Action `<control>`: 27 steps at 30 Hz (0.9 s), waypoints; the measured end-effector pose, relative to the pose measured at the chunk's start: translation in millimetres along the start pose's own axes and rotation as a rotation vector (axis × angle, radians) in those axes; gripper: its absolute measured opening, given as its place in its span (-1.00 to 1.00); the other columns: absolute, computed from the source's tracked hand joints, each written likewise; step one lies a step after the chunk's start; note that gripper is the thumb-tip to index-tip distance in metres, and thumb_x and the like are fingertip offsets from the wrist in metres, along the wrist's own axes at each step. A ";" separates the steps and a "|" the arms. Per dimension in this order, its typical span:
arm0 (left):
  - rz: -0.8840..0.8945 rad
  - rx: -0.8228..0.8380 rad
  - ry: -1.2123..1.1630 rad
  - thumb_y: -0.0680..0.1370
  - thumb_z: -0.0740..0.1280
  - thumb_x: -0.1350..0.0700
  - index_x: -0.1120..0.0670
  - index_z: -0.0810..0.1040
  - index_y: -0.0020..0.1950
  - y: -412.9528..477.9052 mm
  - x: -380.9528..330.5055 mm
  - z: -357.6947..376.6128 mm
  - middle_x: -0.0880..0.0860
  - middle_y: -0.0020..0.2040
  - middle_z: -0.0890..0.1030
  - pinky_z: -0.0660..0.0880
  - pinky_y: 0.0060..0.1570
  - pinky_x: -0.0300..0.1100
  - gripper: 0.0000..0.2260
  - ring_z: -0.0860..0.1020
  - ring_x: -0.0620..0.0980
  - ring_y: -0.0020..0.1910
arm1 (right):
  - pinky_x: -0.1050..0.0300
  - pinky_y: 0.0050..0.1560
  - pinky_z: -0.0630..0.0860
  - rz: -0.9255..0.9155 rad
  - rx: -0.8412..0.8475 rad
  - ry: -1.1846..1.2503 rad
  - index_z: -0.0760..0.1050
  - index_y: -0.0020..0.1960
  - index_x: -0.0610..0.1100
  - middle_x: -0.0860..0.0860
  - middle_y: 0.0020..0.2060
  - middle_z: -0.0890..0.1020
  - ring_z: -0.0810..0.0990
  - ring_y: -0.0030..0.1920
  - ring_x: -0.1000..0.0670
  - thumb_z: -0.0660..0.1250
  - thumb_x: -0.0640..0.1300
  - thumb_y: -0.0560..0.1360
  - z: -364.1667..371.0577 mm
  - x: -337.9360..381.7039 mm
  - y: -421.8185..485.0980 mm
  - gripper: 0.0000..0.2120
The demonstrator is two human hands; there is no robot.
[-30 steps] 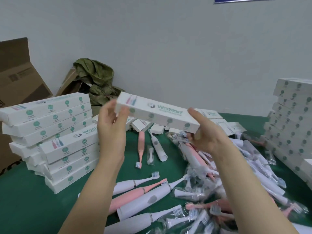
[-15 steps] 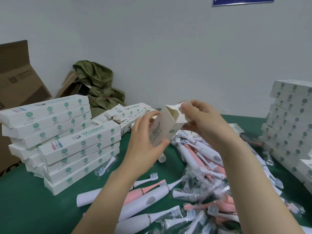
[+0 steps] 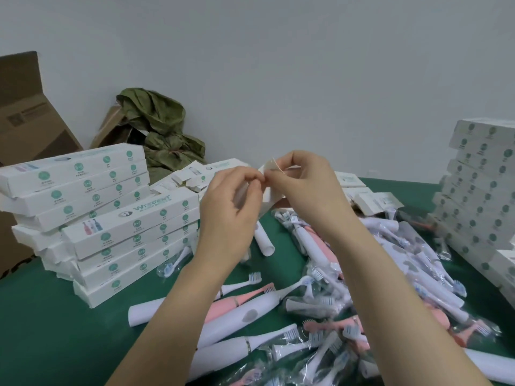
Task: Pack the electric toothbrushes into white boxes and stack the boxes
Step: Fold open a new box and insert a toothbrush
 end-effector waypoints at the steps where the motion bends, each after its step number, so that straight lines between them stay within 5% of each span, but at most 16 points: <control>1: -0.029 0.017 -0.016 0.49 0.26 0.06 -0.11 0.51 -0.15 1.0 1.6 0.4 -0.20 -0.21 0.51 0.34 -0.14 -0.33 -0.92 0.45 -0.22 -0.17 | -0.15 -0.11 0.62 0.000 -0.001 -0.001 0.53 -0.18 -0.17 -0.19 -0.24 0.67 0.68 -0.22 -0.16 0.32 -0.23 0.47 0.7 0.7 -0.8 -0.95; 3: -0.076 0.054 -0.035 0.45 0.31 0.00 -0.09 0.52 -0.15 -0.2 5.1 0.6 -0.24 -0.26 0.48 0.28 -0.20 -0.38 -0.98 0.41 -0.26 -0.23 | -0.16 -0.12 0.63 0.022 -0.002 0.014 0.54 -0.17 -0.18 -0.19 -0.23 0.67 0.67 -0.22 -0.15 0.33 -0.25 0.46 1.7 -3.0 -2.3 -0.96; 9: 0.057 0.187 0.103 0.40 0.41 0.00 -0.19 0.44 0.04 -9.3 1.1 6.0 -0.17 0.06 0.49 0.25 -0.02 -0.55 -0.73 0.39 -0.36 0.06 | -0.07 -0.20 0.64 0.127 -0.045 0.038 0.55 -0.16 -0.26 -0.21 -0.22 0.66 0.67 -0.31 -0.11 0.31 -0.29 0.44 -6.7 -18.4 -3.3 -0.95; 14: 0.129 0.229 0.155 0.47 0.36 0.00 -0.12 0.50 -0.03 -10.6 3.8 13.3 -0.17 0.05 0.42 0.21 0.04 -0.57 -0.89 0.37 -0.38 0.08 | 0.02 -0.26 0.63 0.168 -0.035 0.082 0.53 -0.16 -0.27 -0.21 -0.24 0.63 0.66 -0.27 -0.15 0.31 -0.33 0.43 -9.6 -22.1 -1.4 -0.97; 21: 0.117 0.189 0.208 0.45 0.36 0.01 -0.09 0.53 0.26 -9.2 6.7 9.1 -0.12 0.10 0.44 0.22 0.08 -0.58 -0.63 0.36 -0.40 0.10 | 0.14 -0.35 0.58 0.157 0.010 0.106 0.53 -0.19 -0.26 -0.14 -0.30 0.63 0.64 -0.35 -0.05 0.35 -0.29 0.46 -6.6 -21.2 -2.1 -0.93; 27: 0.055 0.063 0.240 0.38 0.37 -0.02 -0.05 0.53 0.22 -5.0 10.0 -9.5 -0.11 0.03 0.50 0.26 -0.04 -0.56 -0.60 0.42 -0.36 -0.04 | 0.15 -0.33 0.62 0.284 0.094 0.432 0.52 -0.15 -0.26 -0.09 -0.40 0.64 0.64 -0.40 -0.04 0.17 -0.08 0.62 9.2 -31.4 2.5 -0.69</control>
Point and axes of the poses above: each hand's wrist, its own y-axis towards the middle knuckle, its own z-axis out of the palm, x = y × z, the point moved 8 cm from there along y, towards the middle knuckle
